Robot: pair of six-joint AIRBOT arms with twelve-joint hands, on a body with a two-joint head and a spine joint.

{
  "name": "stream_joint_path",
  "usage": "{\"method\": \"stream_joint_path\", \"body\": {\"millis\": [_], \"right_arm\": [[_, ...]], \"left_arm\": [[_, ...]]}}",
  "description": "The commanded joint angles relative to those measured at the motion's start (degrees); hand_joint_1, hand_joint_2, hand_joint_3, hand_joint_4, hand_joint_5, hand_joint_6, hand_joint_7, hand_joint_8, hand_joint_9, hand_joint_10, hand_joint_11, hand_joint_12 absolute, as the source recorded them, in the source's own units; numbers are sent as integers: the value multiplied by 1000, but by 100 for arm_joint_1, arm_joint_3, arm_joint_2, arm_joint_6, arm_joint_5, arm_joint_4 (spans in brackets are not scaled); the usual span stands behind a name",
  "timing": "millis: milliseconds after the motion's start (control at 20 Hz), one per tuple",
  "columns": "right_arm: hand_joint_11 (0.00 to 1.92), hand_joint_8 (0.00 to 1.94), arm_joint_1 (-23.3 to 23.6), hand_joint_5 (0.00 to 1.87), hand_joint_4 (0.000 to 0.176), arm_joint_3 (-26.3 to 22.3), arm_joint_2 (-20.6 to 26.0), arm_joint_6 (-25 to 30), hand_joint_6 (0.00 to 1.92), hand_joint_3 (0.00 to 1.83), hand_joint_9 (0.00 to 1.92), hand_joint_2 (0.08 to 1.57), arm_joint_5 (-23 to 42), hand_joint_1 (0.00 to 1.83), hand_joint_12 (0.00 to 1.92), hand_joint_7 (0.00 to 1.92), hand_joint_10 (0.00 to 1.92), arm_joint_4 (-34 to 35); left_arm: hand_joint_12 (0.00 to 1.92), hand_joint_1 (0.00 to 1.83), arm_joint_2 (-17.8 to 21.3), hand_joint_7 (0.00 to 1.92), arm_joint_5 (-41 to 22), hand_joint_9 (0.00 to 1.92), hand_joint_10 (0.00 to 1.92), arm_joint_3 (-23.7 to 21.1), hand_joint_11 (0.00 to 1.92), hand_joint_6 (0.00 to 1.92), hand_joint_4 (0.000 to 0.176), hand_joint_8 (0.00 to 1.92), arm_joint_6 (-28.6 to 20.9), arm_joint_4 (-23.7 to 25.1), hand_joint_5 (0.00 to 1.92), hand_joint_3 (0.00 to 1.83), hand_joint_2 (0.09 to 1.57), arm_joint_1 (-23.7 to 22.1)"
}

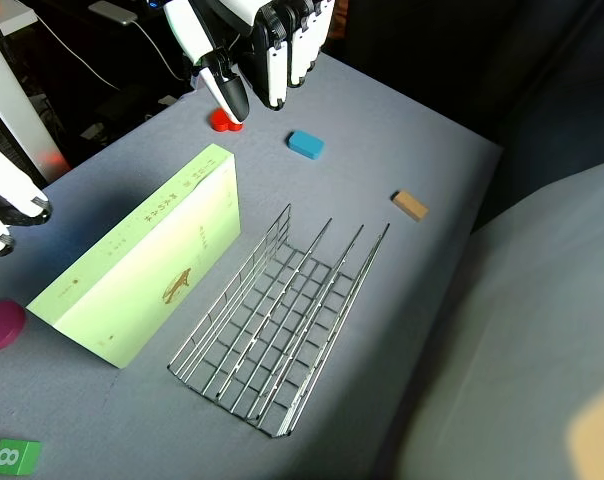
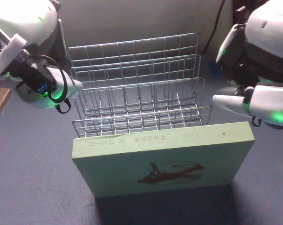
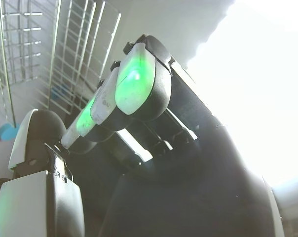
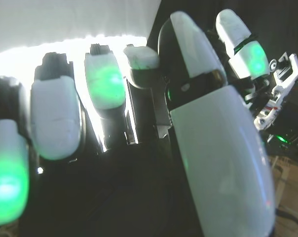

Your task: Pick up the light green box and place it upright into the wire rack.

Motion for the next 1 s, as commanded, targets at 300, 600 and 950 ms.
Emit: {"method": "stream_joint_path", "body": {"millis": [300, 600, 950], "right_arm": [[0, 5, 73, 163, 81, -11, -355, 498, 2, 3, 161, 1096, -290, 88, 729, 201, 8, -633], [0, 1, 21, 157, 71, 93, -1047, 795, 0, 0, 149, 1068, -773, 275, 686, 196, 1, -633], [0, 2, -63, 70, 49, 598, -2017, 779, 6, 0, 37, 984, -1167, 689, 401, 98, 0, 133]], "left_arm": [[747, 47, 0, 248, -59, 236, 11, -42, 0, 5, 124, 3, 48, 546, 265, 4, 1157, -57], [747, 54, 321, 247, 273, 245, 9, 78, 0, 0, 125, 2, 54, 683, 250, 2, 1157, 253], [746, 58, 839, 247, 941, 250, 8, 361, 0, 3, 124, 1, 247, 875, 261, 1, 1158, 498]]}}
